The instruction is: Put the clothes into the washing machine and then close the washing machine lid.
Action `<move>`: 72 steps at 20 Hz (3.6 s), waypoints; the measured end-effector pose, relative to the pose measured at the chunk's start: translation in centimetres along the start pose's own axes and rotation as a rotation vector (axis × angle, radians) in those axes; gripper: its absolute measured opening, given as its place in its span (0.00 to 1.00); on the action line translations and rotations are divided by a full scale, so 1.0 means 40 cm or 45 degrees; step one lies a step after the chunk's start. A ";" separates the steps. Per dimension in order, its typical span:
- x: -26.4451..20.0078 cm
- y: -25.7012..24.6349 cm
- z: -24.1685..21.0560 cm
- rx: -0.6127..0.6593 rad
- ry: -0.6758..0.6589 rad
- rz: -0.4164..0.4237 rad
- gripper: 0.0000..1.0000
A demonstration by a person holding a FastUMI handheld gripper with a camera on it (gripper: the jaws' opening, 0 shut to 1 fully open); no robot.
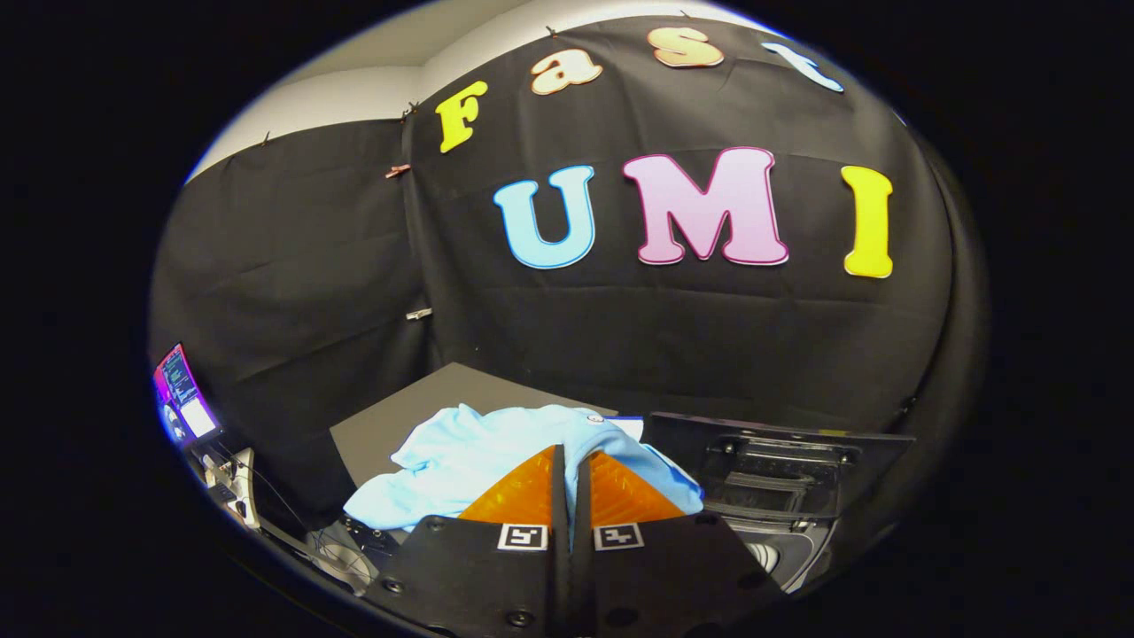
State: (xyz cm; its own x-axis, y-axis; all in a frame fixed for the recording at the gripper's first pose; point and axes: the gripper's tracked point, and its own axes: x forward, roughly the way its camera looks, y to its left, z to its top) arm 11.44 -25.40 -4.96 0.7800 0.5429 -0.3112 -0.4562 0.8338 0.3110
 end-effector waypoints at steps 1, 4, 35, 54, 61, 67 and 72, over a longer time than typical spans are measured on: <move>-0.009 -0.017 0.003 0.006 -0.005 -0.014 0.05; -0.037 -0.061 0.011 0.017 -0.025 -0.051 0.05; -0.056 -0.436 -0.178 0.130 0.175 -0.321 0.05; 0.085 -0.438 -0.550 0.001 0.507 -0.299 0.05; 0.097 -0.444 -0.671 0.070 0.611 -0.363 0.05; 0.092 -0.471 -0.737 0.083 0.685 -0.397 0.05; 0.097 -0.470 -0.751 0.073 0.709 -0.412 0.05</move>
State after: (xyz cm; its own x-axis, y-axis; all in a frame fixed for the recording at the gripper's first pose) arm 10.17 -35.94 -38.99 0.5287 0.2484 -0.8117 -0.1993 0.9658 0.1658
